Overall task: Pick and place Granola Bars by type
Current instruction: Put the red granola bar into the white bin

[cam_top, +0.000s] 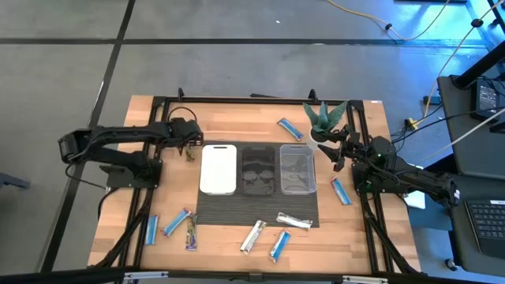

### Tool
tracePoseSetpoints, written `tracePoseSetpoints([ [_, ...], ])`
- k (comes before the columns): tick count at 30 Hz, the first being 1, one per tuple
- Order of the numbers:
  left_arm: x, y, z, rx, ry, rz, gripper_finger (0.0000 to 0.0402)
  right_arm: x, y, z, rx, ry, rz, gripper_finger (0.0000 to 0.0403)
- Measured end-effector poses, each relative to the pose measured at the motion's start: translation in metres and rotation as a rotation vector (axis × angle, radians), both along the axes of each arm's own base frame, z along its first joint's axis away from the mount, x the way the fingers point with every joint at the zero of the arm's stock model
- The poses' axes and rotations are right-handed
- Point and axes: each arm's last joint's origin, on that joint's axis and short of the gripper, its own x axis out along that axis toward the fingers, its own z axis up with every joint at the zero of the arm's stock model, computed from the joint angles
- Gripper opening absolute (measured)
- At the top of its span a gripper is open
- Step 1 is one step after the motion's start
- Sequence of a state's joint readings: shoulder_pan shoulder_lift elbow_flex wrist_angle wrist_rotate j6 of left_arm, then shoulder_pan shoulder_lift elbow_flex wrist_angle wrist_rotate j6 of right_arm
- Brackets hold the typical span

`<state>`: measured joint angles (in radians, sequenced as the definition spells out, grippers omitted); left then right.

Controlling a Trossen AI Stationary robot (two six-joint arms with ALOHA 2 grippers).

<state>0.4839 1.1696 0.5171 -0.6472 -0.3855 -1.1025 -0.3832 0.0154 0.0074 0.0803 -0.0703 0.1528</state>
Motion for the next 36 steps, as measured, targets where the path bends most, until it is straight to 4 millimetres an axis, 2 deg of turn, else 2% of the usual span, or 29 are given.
tracePoseSetpoints([
  [11, 0.007, 0.002, -0.025, -0.127, 0.079, 0.049, 0.0221, 0.0, 0.0, 0.0, 0.0, 0.001, 0.0, 0.0241],
  [17, 0.007, 0.002, -0.026, -0.131, 0.082, 0.05, 0.0204, 0.0, 0.0, 0.0, 0.001, 0.002, 0.0, 0.0241],
  [28, 0.006, 0.002, -0.025, -0.118, 0.087, 0.032, 0.0143, 0.0, 0.0, 0.0, 0.001, 0.004, 0.0, 0.0241],
  [36, 0.007, 0.003, -0.025, -0.096, 0.1, 0.006, 0.0115, 0.0, 0.0, 0.0, 0.001, 0.004, 0.0, 0.0241],
])
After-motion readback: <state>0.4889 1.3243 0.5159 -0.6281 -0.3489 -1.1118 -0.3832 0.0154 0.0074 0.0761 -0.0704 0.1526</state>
